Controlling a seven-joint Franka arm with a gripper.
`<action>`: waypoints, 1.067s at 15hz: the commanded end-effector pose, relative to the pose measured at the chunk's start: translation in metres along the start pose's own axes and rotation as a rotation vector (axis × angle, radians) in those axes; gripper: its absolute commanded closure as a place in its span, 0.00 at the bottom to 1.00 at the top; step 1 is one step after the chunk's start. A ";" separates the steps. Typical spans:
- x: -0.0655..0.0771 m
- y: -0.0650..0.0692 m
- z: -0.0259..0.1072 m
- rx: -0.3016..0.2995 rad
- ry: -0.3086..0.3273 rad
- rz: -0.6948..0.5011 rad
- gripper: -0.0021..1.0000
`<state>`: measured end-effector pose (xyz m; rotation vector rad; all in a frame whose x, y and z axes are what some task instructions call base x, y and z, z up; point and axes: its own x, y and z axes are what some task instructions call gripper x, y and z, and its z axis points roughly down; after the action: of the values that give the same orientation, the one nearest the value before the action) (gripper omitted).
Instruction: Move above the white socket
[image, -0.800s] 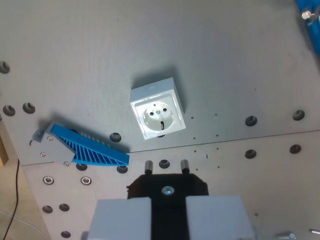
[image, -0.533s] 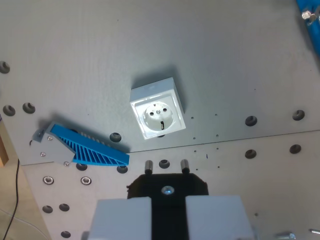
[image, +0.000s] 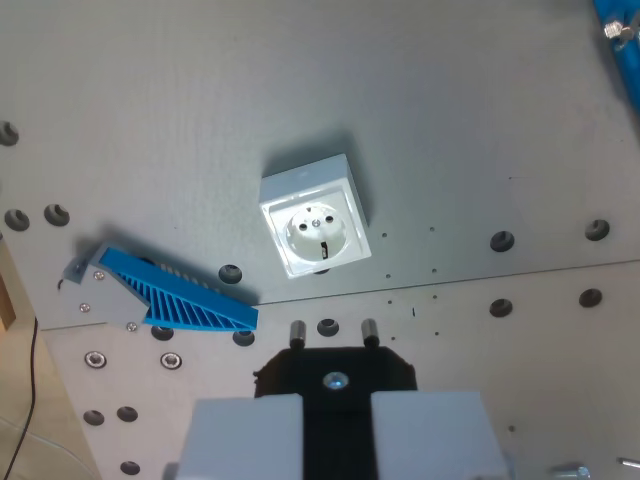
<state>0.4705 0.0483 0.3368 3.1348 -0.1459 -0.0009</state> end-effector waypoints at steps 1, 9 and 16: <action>-0.003 0.000 0.006 0.003 0.017 -0.024 1.00; -0.010 -0.001 0.026 0.010 0.065 -0.078 1.00; -0.021 -0.002 0.056 0.008 0.069 -0.133 1.00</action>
<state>0.4533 0.0509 0.2872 3.1345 -0.0512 -0.0432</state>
